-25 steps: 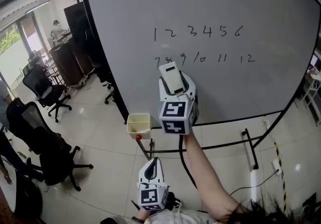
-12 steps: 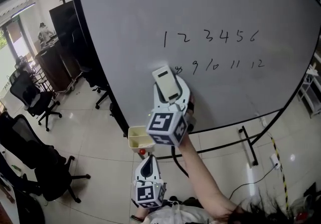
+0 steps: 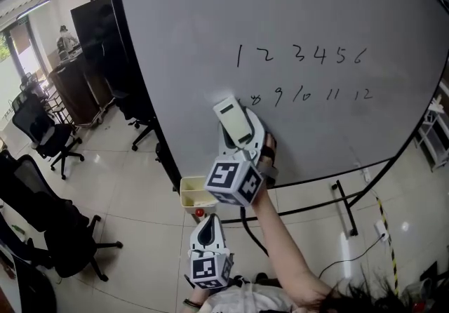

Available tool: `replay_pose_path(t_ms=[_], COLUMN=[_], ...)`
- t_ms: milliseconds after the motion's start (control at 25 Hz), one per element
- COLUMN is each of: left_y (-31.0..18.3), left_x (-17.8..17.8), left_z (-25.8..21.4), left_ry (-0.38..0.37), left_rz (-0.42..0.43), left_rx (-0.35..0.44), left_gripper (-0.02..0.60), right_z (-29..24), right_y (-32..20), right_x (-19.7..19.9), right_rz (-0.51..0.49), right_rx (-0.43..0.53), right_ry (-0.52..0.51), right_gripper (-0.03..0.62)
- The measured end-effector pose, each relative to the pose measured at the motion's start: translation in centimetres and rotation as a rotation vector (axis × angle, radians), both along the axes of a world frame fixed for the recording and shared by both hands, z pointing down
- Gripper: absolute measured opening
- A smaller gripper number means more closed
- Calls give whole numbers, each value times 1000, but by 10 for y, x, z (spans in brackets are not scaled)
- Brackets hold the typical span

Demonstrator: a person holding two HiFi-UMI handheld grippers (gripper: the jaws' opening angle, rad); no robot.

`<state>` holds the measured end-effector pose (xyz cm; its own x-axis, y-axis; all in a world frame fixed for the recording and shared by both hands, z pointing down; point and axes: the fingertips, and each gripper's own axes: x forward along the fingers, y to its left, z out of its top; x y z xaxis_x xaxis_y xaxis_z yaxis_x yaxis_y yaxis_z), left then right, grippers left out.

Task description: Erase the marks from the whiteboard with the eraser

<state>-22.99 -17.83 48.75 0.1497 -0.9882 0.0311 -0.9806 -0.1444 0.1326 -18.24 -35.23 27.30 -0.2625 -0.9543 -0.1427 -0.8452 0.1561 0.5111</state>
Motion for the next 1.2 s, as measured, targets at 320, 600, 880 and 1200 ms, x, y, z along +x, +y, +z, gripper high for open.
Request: replay_pose_path(t_ms=[320, 600, 880, 1200], left_y=[4, 9, 3, 4], left_x=[-2, 14, 20, 22], left_z=[2, 1, -4, 1], left_ry=[-6, -18, 3, -1], left_rz=[-25, -7, -24, -37], left_rx=[-9, -17, -11, -34], left_gripper=[-5, -5, -5, -5], right_z=[12, -32, 15, 52], right_y=[-2, -17, -15, -4], right_x=[12, 81, 54, 3], right_rz=[-21, 71, 59, -16], right_rx=[-30, 23, 26, -89], right_ry=[-59, -247, 36, 129], right_gripper=[290, 288, 291, 288])
